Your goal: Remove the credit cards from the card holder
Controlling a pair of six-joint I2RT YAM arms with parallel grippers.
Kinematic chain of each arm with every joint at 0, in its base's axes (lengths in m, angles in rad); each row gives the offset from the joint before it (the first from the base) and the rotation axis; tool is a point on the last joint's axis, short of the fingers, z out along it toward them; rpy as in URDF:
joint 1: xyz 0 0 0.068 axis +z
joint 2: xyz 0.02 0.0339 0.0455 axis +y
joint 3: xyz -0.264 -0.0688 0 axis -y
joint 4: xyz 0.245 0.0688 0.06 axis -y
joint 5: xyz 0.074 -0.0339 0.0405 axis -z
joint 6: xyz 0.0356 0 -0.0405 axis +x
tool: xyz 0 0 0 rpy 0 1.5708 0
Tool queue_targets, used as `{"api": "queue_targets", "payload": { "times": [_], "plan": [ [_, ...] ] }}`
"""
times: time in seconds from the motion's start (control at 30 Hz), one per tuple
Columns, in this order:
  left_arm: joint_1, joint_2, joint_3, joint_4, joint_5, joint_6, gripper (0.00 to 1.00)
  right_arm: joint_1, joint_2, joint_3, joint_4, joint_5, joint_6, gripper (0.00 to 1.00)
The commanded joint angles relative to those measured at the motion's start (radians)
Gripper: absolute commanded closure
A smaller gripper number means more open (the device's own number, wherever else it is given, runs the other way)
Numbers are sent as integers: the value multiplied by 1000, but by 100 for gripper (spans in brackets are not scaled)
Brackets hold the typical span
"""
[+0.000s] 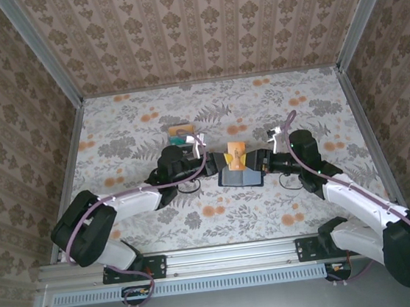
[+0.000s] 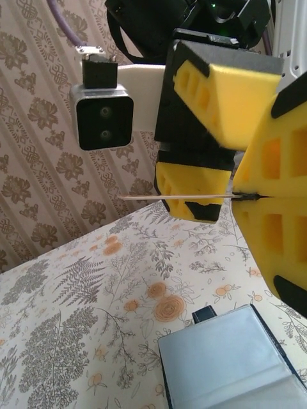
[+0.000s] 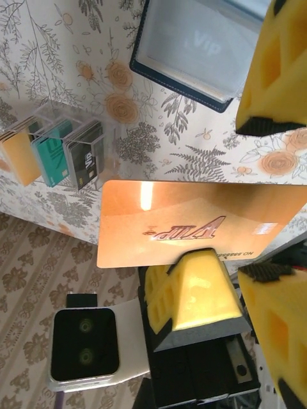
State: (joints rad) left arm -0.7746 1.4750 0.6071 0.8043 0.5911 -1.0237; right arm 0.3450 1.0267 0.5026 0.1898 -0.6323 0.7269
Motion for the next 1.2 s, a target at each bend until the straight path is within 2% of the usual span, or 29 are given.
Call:
{"api": "queue_targets", "payload": {
  "times": [0.0, 0.1, 0.13, 0.17, 0.23, 0.3, 0.43, 0.6, 0.7, 0.8, 0.93, 1.17],
  "plan": [
    [2, -47, -3, -44, 0, 60, 100, 4, -50, 19, -70, 34, -52, 33],
    [10, -85, 9, -179, -16, 140, 100, 4, -95, 17, -138, 90, -79, 11],
    [11, -105, 25, -268, -37, 189, 100, 4, -111, 13, -153, 105, -82, 3],
    [11, -125, 46, -370, -68, 245, 100, 5, -120, 10, -158, 105, -83, 0],
    [4, -169, 105, -619, -173, 380, 100, 9, -143, 11, -187, 125, -84, 0],
    [-1, -202, 149, -787, -274, 482, 100, 13, -160, 11, -211, 156, -94, 0],
    [-2, -264, 224, -1014, -499, 642, 100, 32, -184, 4, -210, 182, -113, 0],
    [-4, -308, 253, -1083, -713, 884, 100, 79, -197, 4, -219, 243, -145, 0],
    [-5, -302, 284, -1107, -744, 1059, 100, 94, -220, -2, -228, 267, -161, 0],
    [-5, -299, 299, -1094, -804, 1180, 100, 97, -248, -24, -218, 277, -167, 0],
    [10, -266, 310, -1060, -883, 1443, 100, 97, -286, -42, -217, 285, -170, 0],
    [45, -161, 293, -952, -934, 1902, 100, 97, -338, -65, -205, 279, -165, 0]
  ]
}}
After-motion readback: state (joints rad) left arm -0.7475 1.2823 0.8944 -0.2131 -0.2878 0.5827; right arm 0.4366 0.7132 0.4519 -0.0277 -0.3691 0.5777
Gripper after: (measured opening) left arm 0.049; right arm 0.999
